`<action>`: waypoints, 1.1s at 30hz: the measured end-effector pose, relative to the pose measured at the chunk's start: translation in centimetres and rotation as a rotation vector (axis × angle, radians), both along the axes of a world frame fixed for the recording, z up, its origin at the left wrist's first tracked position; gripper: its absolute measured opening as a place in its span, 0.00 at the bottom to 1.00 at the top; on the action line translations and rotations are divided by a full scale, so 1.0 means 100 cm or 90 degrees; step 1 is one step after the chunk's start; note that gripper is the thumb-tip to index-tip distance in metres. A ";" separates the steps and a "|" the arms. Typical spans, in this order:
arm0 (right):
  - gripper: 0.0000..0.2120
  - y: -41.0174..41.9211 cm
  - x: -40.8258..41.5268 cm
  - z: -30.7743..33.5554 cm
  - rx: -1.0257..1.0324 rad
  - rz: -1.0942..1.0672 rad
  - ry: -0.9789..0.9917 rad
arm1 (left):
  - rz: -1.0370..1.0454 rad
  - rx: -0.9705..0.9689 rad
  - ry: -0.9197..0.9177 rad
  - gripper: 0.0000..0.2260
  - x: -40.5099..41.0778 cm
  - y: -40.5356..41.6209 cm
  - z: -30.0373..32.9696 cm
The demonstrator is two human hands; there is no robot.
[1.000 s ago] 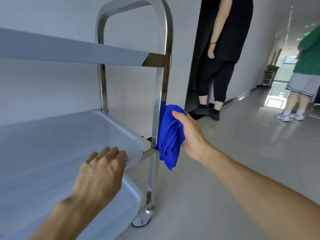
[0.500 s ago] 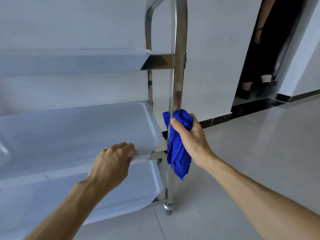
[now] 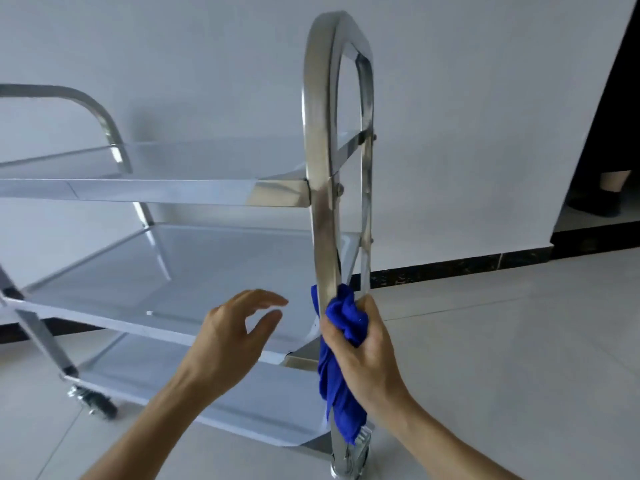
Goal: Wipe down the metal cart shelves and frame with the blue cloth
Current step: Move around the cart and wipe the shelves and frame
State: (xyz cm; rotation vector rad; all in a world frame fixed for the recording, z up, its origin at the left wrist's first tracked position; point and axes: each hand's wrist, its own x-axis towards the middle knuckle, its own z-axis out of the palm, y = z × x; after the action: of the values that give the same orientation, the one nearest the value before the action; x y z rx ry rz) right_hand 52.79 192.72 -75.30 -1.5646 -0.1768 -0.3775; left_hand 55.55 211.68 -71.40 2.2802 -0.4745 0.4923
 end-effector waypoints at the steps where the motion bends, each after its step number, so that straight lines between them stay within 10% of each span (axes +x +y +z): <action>1: 0.13 0.008 -0.010 0.000 0.002 0.032 0.009 | 0.003 -0.039 -0.010 0.10 -0.012 0.000 0.010; 16: 0.09 0.121 -0.078 0.037 0.206 0.169 0.139 | 0.073 -0.464 -0.028 0.19 -0.153 0.085 0.052; 26: 0.06 0.198 -0.065 0.168 -0.101 0.029 -0.633 | 0.154 -0.456 -0.062 0.21 -0.193 0.150 0.051; 33: 0.15 0.271 -0.052 0.150 -0.359 0.029 -0.772 | 0.211 -0.498 -0.099 0.17 -0.207 0.181 0.052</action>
State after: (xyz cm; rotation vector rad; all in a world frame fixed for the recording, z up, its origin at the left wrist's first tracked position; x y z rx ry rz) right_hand 47.59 219.84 -60.35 -1.6647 -1.3388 -1.2915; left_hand 34.86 229.76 -66.16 1.5620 0.0441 0.8503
